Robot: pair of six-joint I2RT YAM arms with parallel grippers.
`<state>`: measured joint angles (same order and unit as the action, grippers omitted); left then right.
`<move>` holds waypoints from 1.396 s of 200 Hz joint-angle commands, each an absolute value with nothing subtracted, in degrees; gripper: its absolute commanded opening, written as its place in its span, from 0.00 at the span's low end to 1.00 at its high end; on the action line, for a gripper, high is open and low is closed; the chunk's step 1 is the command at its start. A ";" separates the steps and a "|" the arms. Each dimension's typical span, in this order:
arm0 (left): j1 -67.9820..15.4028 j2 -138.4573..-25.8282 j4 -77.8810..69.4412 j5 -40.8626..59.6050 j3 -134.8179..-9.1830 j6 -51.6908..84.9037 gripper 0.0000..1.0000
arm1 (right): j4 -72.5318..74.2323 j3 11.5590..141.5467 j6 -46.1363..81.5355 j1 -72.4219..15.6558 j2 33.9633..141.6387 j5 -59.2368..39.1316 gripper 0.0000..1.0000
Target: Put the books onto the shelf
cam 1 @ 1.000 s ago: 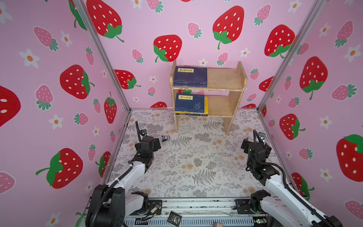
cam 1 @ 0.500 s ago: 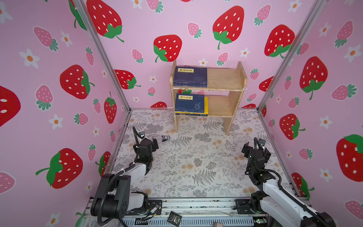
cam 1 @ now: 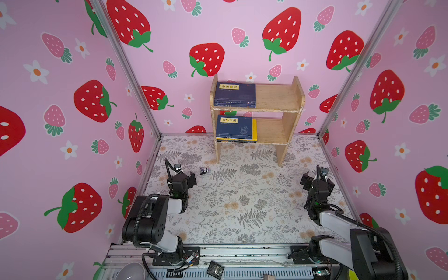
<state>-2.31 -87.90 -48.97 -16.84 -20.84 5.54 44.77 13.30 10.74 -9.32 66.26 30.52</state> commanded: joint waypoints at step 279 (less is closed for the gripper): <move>-2.61 -88.31 -48.87 -9.59 -23.15 0.95 0.92 | 79.79 10.99 1.42 -7.82 90.02 13.86 1.00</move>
